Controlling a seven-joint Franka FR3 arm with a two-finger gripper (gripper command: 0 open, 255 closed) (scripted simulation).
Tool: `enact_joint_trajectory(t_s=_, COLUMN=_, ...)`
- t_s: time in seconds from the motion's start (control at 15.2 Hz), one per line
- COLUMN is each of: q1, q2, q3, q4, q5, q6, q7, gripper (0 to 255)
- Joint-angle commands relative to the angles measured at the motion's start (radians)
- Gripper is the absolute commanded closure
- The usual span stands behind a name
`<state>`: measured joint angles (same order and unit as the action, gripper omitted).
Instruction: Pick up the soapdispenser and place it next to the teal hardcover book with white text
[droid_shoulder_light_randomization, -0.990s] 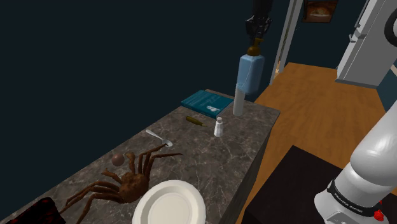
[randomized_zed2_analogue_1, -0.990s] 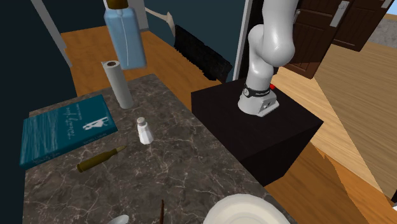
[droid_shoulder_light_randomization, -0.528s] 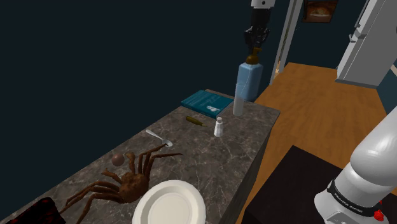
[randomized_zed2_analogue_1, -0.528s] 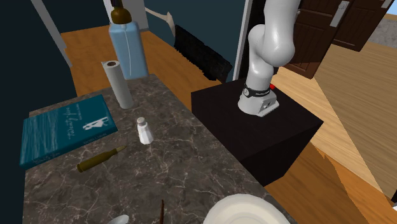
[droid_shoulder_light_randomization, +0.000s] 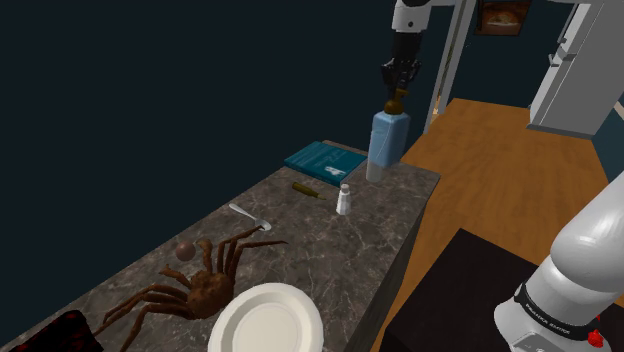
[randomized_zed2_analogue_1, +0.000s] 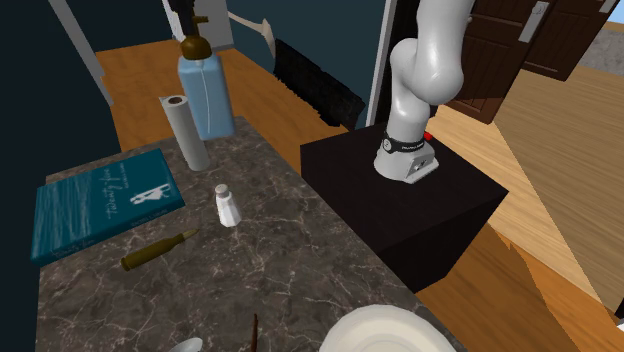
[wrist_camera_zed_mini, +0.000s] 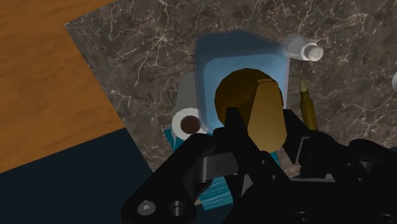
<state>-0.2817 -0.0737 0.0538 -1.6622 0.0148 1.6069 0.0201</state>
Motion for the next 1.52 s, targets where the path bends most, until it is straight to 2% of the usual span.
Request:
enact_joint_trajectory(t_s=0.0, q1=0.0, q2=-0.007, q3=0.0, q4=-0.036, q5=0.001, q6=0.03, q7=-0.001, gripper=255)
enact_joint_trajectory(t_s=1.45, q1=0.001, q2=-0.013, q3=0.001, q4=-0.34, q5=0.002, q6=0.328, q7=-0.004, gripper=255)
